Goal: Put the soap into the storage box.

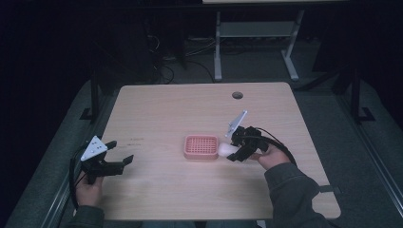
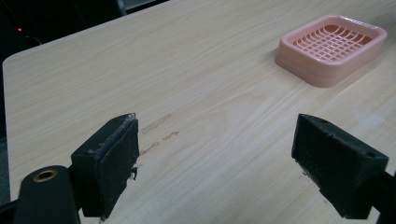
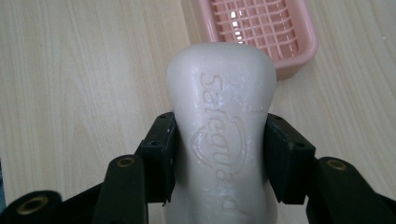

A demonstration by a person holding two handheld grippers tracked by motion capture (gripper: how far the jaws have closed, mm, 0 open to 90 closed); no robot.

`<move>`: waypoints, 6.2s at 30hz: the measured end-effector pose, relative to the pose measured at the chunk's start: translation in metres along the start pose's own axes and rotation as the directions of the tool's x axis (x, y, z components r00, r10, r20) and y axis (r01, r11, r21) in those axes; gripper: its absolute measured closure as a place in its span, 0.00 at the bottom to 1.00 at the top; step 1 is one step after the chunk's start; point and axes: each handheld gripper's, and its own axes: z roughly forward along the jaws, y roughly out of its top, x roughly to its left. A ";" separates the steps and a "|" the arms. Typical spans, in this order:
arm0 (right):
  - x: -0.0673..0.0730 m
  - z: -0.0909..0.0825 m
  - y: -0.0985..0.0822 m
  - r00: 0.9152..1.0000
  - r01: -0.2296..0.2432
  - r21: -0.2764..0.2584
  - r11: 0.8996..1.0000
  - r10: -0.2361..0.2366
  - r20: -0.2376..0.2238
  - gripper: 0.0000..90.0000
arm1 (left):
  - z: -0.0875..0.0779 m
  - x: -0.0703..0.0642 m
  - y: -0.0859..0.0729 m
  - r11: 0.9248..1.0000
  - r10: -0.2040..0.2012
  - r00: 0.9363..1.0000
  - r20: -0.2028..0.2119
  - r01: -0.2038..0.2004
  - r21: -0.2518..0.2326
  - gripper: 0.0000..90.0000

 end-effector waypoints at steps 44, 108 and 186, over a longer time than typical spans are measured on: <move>-0.014 0.005 0.055 0.998 0.055 -0.010 0.998 -0.055 -0.028 0.54 | 0.000 0.000 0.000 1.000 -0.002 1.000 0.005 0.002 -0.001 0.16; -0.036 0.075 0.091 0.997 0.040 0.058 0.998 -0.035 -0.071 0.54 | 0.000 0.001 0.000 1.000 -0.011 1.000 0.006 0.011 -0.006 0.16; -0.047 0.073 0.077 0.993 -0.060 -0.023 0.998 0.057 -0.102 0.45 | 0.001 0.001 0.000 1.000 -0.012 1.000 0.009 0.012 -0.006 0.16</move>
